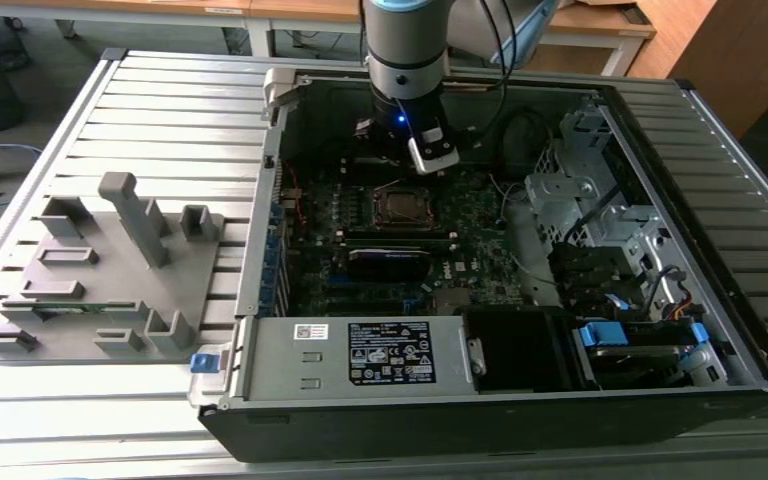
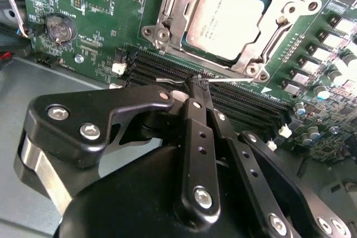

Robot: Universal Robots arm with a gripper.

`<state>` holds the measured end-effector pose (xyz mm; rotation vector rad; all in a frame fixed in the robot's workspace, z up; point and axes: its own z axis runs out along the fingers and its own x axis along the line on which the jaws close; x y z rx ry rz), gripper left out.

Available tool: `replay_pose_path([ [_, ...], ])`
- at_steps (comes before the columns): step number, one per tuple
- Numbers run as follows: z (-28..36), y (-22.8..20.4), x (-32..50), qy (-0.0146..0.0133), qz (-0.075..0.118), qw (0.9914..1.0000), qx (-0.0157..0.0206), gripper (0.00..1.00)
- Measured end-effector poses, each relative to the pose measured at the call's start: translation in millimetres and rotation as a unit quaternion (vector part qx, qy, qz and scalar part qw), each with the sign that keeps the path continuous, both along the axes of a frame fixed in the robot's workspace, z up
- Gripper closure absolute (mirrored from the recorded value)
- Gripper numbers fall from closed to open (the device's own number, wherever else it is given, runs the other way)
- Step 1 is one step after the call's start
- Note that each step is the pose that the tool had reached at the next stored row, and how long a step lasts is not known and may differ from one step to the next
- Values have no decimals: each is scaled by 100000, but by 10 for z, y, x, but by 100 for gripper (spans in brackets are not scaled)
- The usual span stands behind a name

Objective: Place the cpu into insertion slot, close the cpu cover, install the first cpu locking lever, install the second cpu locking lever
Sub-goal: 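Install the first cpu locking lever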

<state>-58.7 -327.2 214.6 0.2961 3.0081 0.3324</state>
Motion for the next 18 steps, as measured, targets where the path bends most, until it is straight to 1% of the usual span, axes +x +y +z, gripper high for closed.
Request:
replay_pose_path([
  [5,-21,-1,0,-5,-115,99999,326,90],
  [8,-34,-1,0,-9,-174,99999,420,90],
  [11,-41,-2,0,-2,-351,99999,419,90],
  [15,-49,-2,2,-7,-1129,99993,419,90],
  [18,-50,-1,2,-13,-1253,99991,427,90],
])
